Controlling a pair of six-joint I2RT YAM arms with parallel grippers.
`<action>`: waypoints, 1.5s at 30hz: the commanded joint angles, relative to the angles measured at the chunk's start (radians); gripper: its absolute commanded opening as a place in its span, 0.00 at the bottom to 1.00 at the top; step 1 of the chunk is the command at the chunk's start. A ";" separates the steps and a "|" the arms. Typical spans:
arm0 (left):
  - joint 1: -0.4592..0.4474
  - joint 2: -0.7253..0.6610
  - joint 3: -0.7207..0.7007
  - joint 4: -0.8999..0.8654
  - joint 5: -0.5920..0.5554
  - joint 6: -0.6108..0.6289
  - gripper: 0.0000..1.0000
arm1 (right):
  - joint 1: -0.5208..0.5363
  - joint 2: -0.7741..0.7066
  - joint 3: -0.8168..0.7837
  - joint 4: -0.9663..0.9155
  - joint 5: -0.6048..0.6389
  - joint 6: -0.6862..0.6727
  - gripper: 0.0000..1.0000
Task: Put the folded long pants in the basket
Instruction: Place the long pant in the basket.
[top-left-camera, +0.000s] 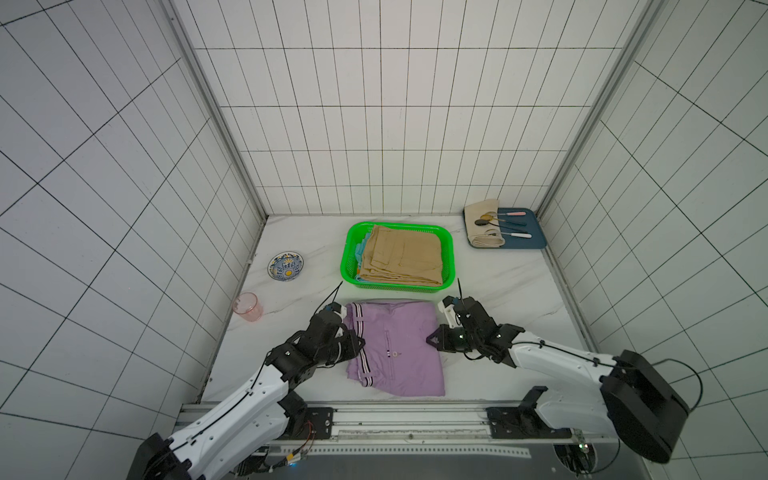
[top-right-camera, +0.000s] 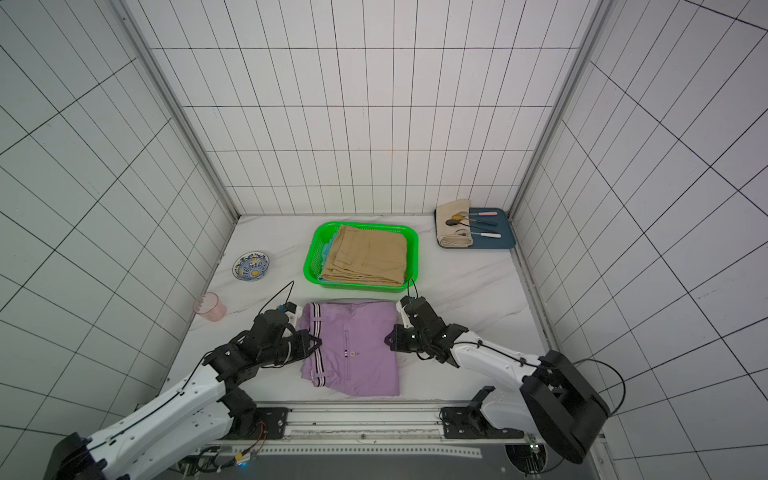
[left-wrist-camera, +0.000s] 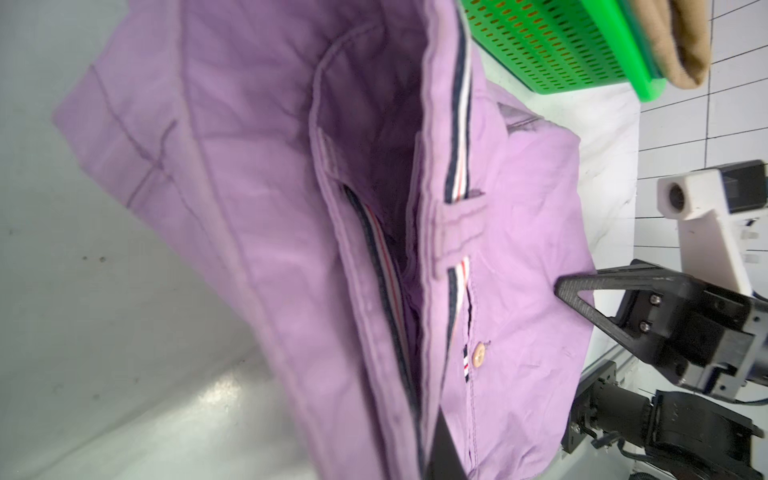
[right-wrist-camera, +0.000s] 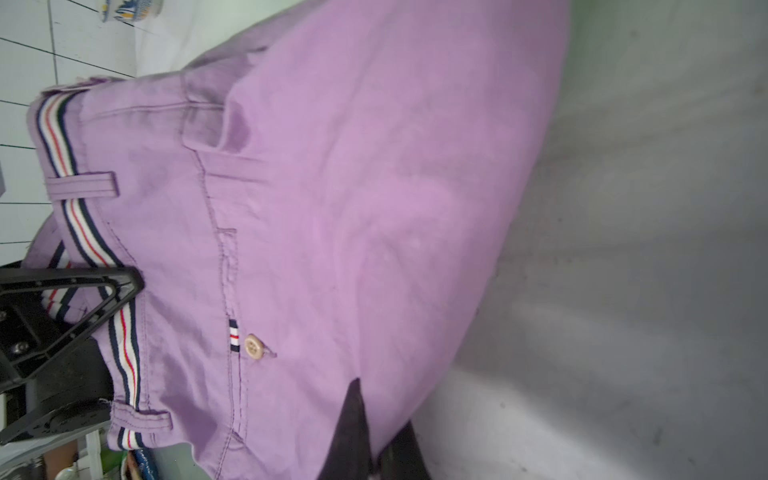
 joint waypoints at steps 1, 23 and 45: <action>0.004 -0.061 0.116 -0.063 0.013 0.036 0.00 | 0.027 -0.109 0.123 -0.234 0.093 -0.053 0.00; 0.265 0.602 1.057 -0.301 0.307 0.242 0.00 | -0.160 0.104 0.941 -0.651 0.143 -0.330 0.00; 0.415 1.306 1.360 -0.179 0.366 0.297 0.00 | -0.544 0.691 1.018 -0.348 -0.215 -0.359 0.00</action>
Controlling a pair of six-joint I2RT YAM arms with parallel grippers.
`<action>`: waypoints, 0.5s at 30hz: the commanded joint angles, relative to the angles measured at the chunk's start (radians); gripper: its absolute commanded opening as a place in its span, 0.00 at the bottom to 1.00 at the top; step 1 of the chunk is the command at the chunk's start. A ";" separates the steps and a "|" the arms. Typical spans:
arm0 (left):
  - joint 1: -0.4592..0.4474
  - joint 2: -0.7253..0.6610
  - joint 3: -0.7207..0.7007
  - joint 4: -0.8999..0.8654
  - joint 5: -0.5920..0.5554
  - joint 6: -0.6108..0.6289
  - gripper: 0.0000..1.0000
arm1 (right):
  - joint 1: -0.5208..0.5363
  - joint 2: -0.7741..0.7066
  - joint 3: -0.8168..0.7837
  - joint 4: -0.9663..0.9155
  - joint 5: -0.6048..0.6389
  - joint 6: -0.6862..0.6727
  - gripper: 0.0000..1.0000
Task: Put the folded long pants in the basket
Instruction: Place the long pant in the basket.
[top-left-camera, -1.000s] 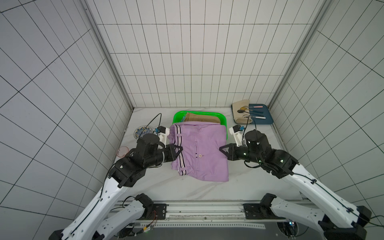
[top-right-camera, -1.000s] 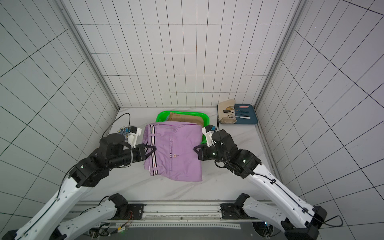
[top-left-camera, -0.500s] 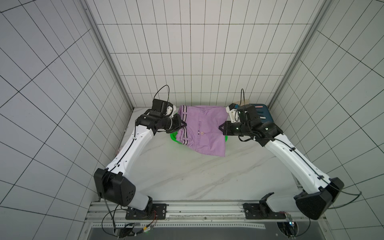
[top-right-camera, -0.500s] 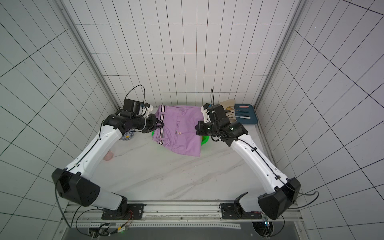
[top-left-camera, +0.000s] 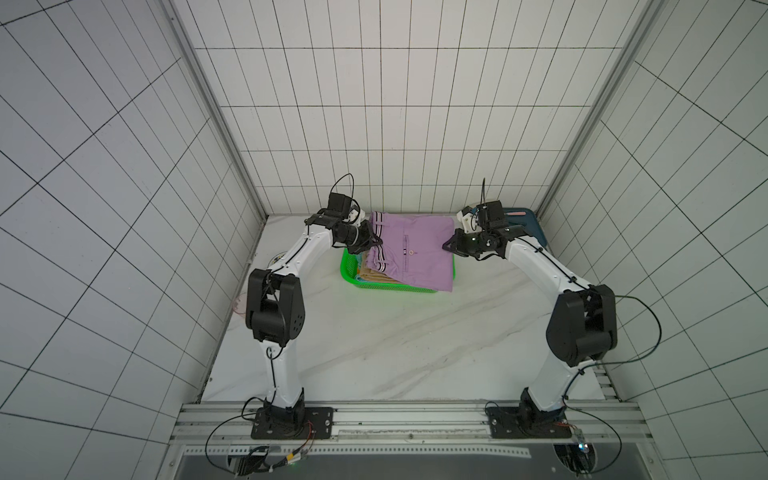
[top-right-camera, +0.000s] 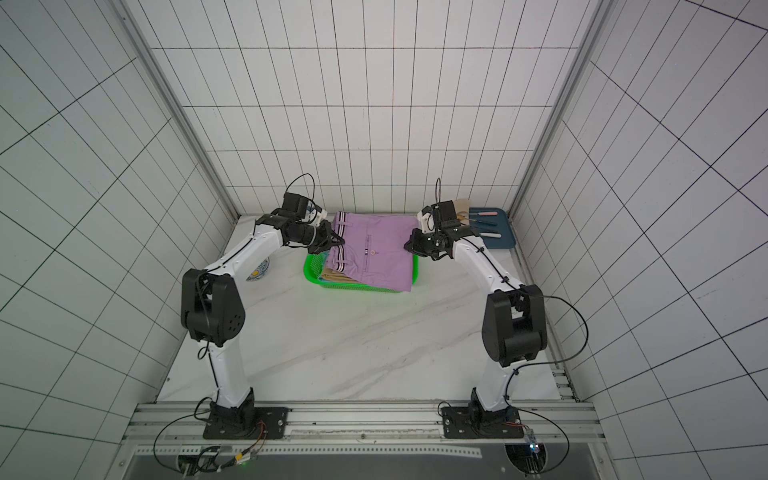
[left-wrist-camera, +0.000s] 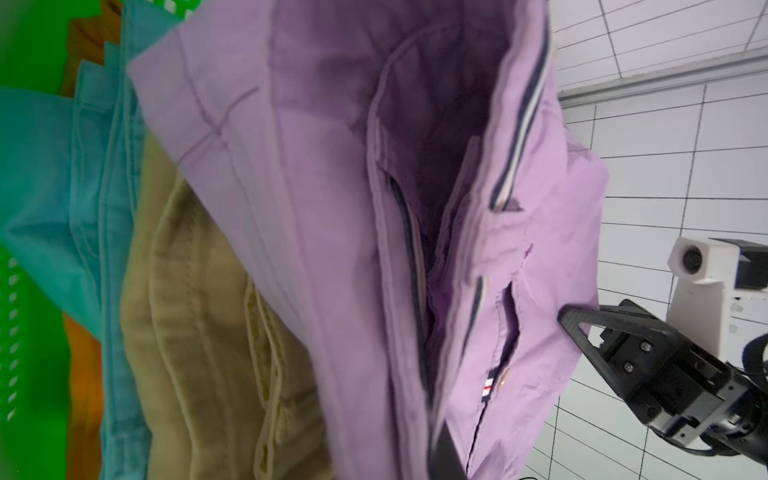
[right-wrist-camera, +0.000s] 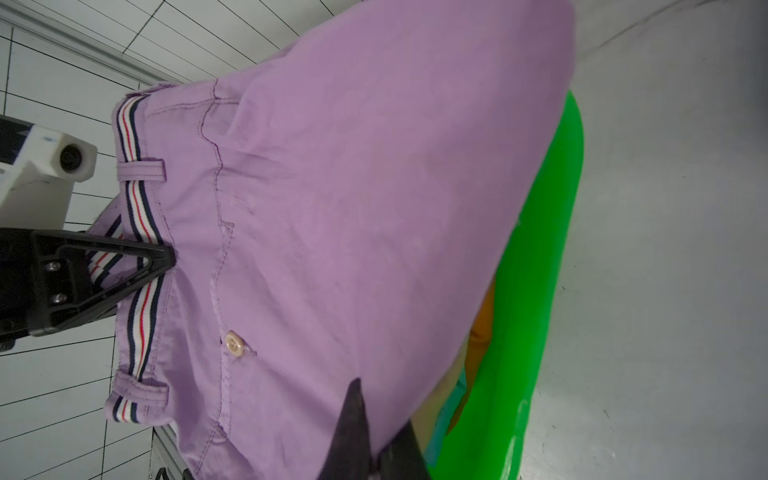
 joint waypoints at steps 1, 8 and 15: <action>0.044 0.038 0.047 0.023 -0.033 0.050 0.00 | -0.020 0.048 0.045 0.045 -0.057 -0.008 0.00; 0.066 0.087 0.028 0.014 -0.085 0.064 0.00 | -0.023 0.163 0.106 0.050 -0.077 -0.052 0.00; 0.086 0.053 -0.056 0.079 -0.051 0.009 0.00 | -0.023 0.249 0.168 0.017 -0.101 -0.061 0.00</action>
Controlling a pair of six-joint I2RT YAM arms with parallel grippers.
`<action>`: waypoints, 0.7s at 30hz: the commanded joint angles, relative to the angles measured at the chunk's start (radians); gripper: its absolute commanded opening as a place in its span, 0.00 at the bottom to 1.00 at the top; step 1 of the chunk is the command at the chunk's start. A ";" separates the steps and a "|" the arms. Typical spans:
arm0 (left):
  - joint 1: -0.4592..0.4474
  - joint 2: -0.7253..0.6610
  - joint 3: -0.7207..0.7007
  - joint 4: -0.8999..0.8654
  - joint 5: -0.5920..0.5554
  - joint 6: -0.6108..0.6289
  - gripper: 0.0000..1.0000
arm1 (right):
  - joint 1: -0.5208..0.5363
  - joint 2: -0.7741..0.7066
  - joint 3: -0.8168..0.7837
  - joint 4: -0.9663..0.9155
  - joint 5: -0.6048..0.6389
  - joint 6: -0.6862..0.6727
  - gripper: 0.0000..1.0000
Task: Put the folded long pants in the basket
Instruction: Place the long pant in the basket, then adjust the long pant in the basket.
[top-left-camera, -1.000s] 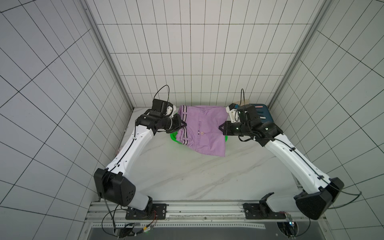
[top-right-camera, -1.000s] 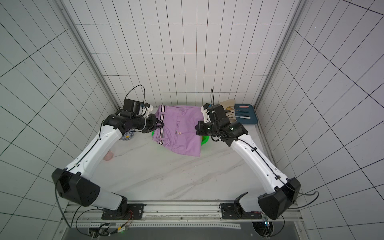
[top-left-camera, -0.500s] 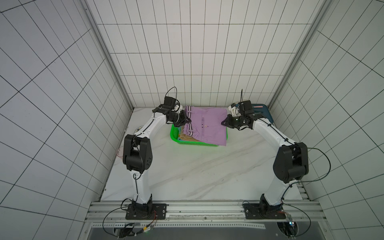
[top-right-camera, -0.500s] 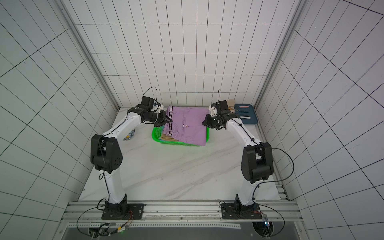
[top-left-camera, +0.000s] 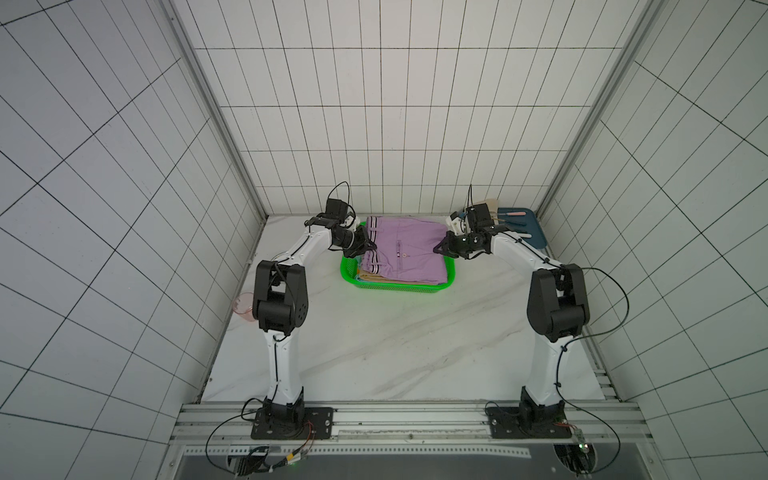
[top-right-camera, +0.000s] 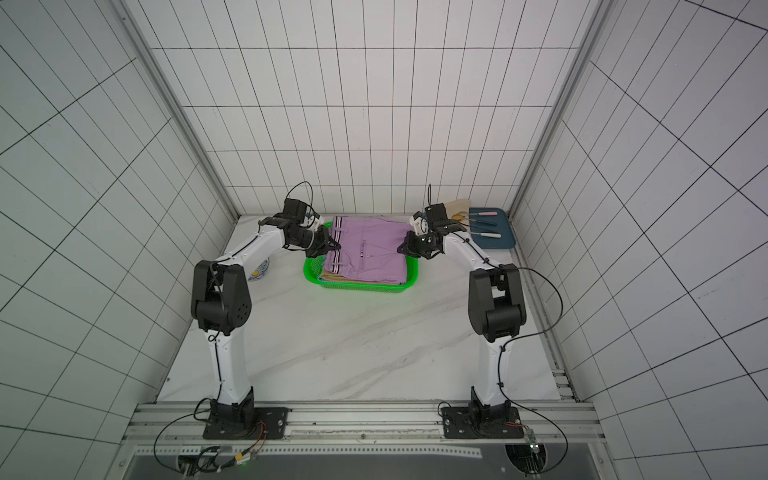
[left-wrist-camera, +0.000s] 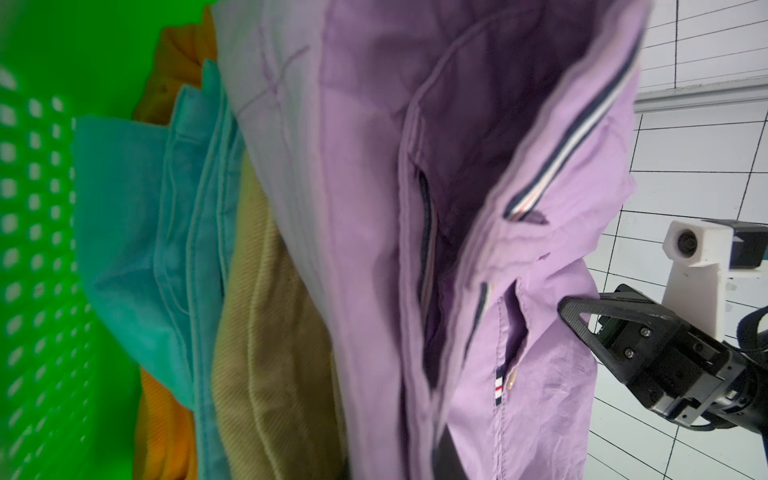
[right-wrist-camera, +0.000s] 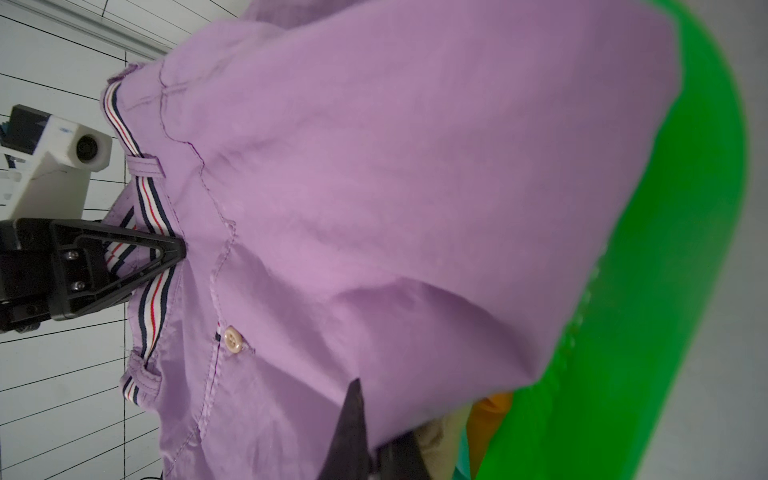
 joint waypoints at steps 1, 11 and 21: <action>0.038 -0.024 -0.059 0.078 -0.049 -0.029 0.00 | -0.015 0.030 0.033 0.001 0.013 -0.031 0.00; 0.035 -0.155 -0.207 0.195 -0.024 -0.111 0.45 | -0.015 -0.131 -0.085 0.063 0.070 -0.026 0.33; -0.064 -0.553 -0.391 0.269 -0.149 -0.207 0.56 | 0.043 -0.416 -0.245 0.120 0.172 0.068 0.35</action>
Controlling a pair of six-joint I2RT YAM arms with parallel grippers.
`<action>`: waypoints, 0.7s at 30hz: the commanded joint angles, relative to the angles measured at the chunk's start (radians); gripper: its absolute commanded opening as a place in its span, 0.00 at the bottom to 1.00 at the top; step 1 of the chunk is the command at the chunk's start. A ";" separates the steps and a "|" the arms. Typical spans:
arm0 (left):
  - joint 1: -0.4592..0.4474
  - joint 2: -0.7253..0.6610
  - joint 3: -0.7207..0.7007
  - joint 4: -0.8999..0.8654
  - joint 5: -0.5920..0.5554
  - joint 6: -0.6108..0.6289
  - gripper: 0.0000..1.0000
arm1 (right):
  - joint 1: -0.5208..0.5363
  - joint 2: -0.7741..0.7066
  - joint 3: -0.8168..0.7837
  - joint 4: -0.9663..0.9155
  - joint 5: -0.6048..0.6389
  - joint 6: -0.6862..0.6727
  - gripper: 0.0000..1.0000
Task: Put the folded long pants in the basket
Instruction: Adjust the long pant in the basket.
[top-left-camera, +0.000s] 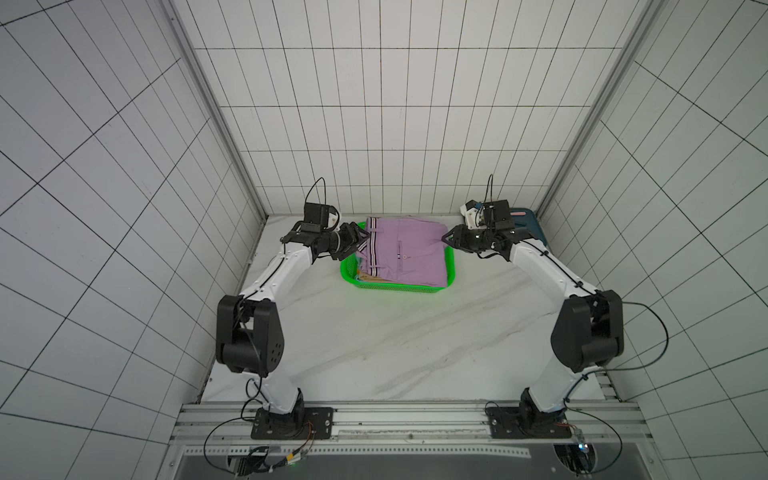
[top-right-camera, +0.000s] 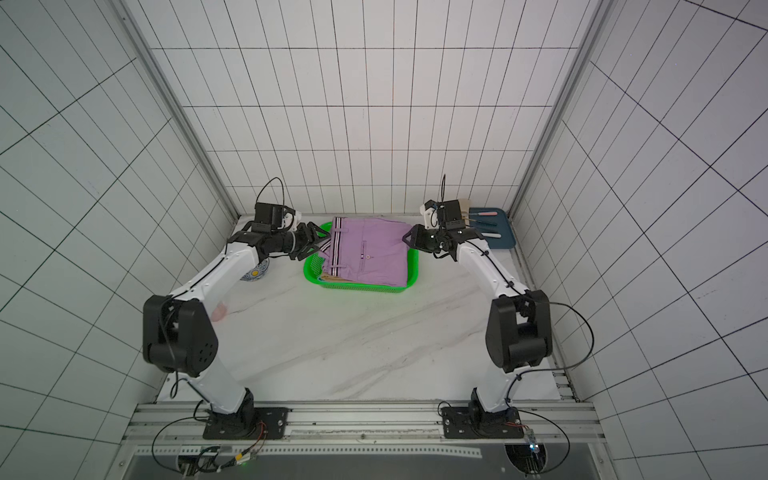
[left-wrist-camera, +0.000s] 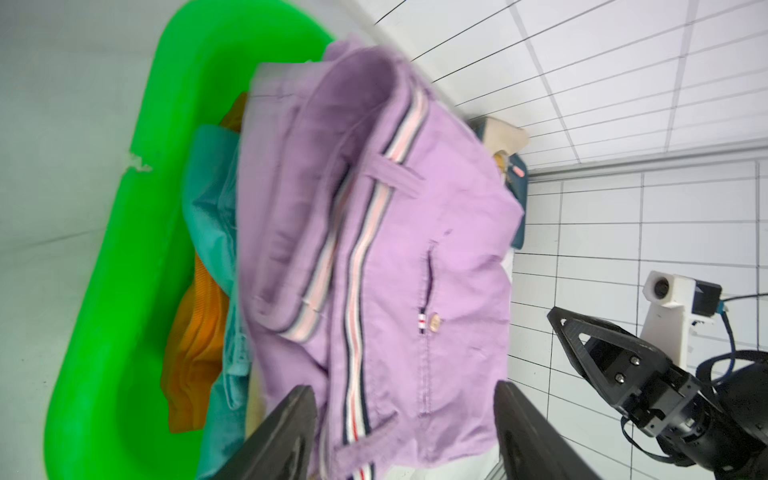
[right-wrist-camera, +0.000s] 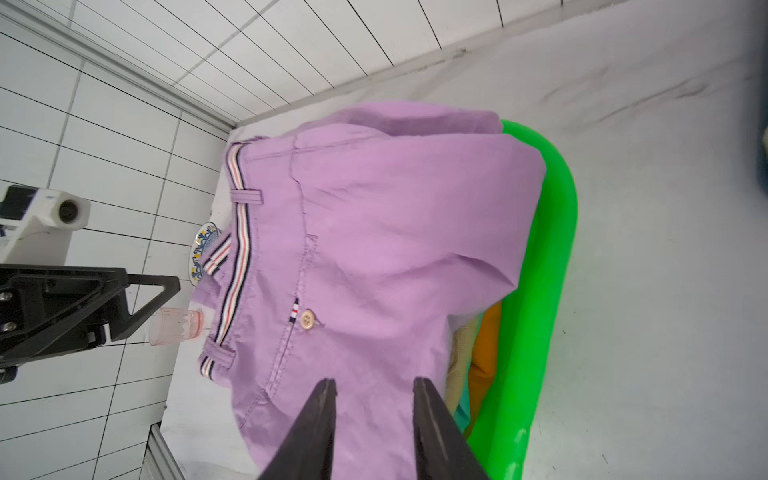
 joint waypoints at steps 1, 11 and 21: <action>-0.083 -0.098 -0.065 0.063 -0.066 -0.029 0.46 | 0.060 -0.061 -0.059 0.025 0.058 0.034 0.35; -0.122 0.083 -0.143 0.186 -0.070 -0.035 0.33 | 0.218 0.074 -0.220 0.108 0.013 0.161 0.32; -0.050 0.065 -0.427 0.387 0.042 -0.215 0.21 | 0.238 0.076 -0.282 0.129 0.039 0.260 0.28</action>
